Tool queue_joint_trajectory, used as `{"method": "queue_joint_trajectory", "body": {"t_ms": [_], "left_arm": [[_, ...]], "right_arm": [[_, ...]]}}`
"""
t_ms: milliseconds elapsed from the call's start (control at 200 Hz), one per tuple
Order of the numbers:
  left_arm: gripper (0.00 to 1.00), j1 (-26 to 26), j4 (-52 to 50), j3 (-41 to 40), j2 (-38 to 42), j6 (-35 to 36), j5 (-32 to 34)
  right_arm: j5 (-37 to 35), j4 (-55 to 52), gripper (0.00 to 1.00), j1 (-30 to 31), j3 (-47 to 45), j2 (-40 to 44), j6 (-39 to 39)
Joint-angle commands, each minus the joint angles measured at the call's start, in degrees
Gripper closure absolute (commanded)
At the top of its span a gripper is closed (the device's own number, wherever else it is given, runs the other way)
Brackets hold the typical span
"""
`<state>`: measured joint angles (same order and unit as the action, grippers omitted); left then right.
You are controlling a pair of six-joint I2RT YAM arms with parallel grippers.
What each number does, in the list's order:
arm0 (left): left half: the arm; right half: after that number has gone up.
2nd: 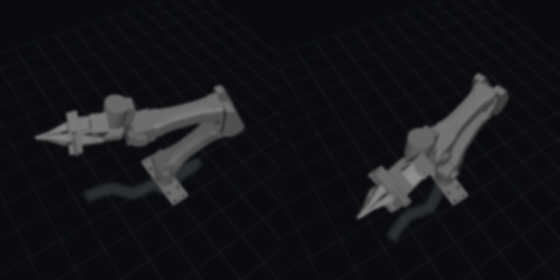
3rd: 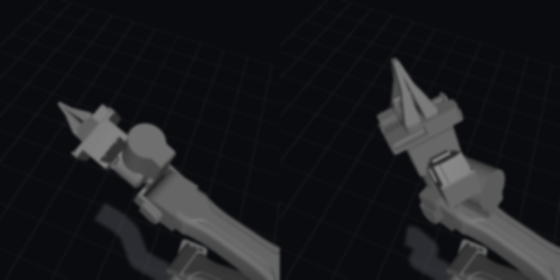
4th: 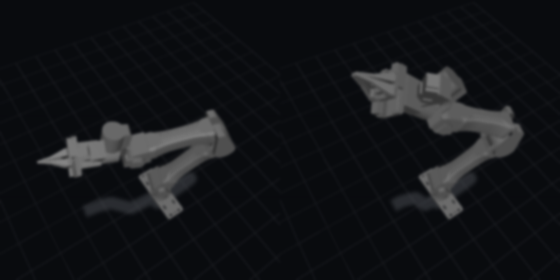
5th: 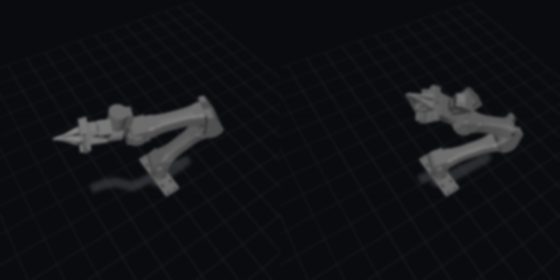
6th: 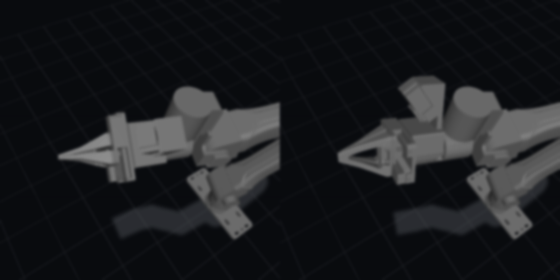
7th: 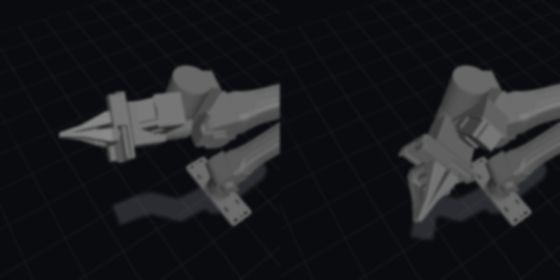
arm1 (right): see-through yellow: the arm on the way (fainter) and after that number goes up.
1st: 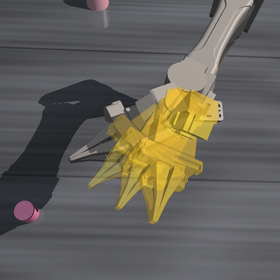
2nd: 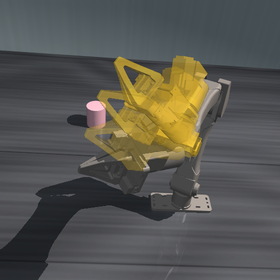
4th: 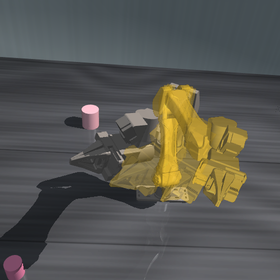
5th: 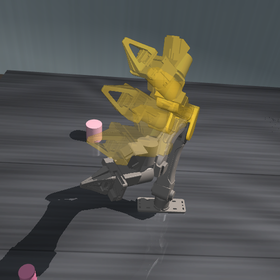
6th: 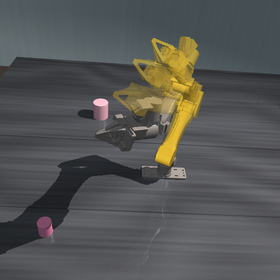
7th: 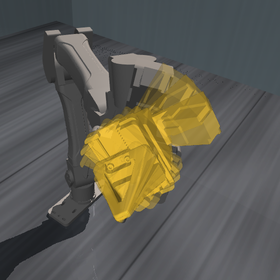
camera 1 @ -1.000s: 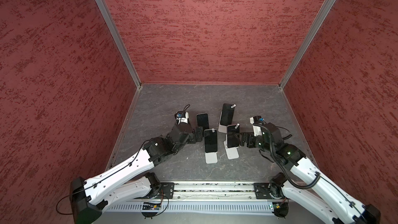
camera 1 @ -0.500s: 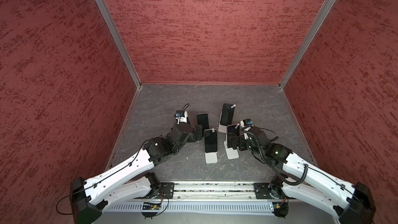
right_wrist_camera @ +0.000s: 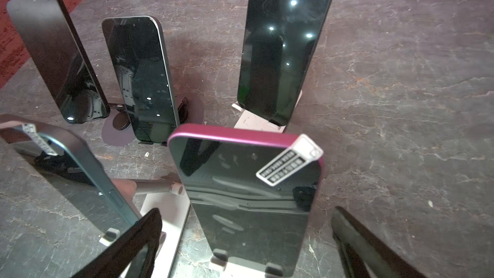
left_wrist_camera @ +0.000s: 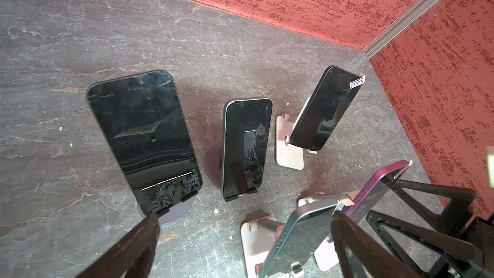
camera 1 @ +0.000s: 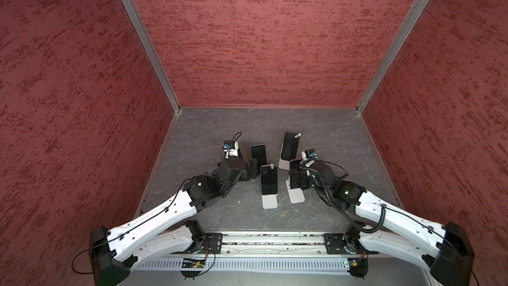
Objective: Remove the phone from the phone stand
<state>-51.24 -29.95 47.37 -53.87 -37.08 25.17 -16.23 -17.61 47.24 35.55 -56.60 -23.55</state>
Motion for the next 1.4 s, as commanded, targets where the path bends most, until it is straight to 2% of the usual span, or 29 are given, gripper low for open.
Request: {"method": "queue_joint_trajectory", "body": {"t_ms": [0, 496, 716, 1002, 1398], "left_arm": [[0.00, -0.27, -0.02, 1.06, -0.93, 1.35, 1.89], [0.01, -0.26, 1.13, 1.42, -1.68, 3.23, 2.22], [0.01, -0.26, 0.26, 2.03, -1.77, 4.11, 2.51], [0.01, -0.29, -1.69, 2.02, -0.39, 4.21, 3.66], [0.01, -0.26, -2.48, 1.77, 0.43, 4.47, 4.28]], "right_arm": [[-5.61, 1.75, 0.01, 0.91, 2.81, -1.03, 0.42], [-8.20, 2.82, 0.01, 2.06, 3.10, -3.52, -2.10], [-8.37, 4.39, 0.05, 2.57, 3.36, -5.57, -2.11], [-9.37, 5.80, 0.13, 3.46, 2.60, -6.64, -2.29], [-10.99, 5.49, 0.28, 4.61, 2.77, -7.16, -1.41]]}}
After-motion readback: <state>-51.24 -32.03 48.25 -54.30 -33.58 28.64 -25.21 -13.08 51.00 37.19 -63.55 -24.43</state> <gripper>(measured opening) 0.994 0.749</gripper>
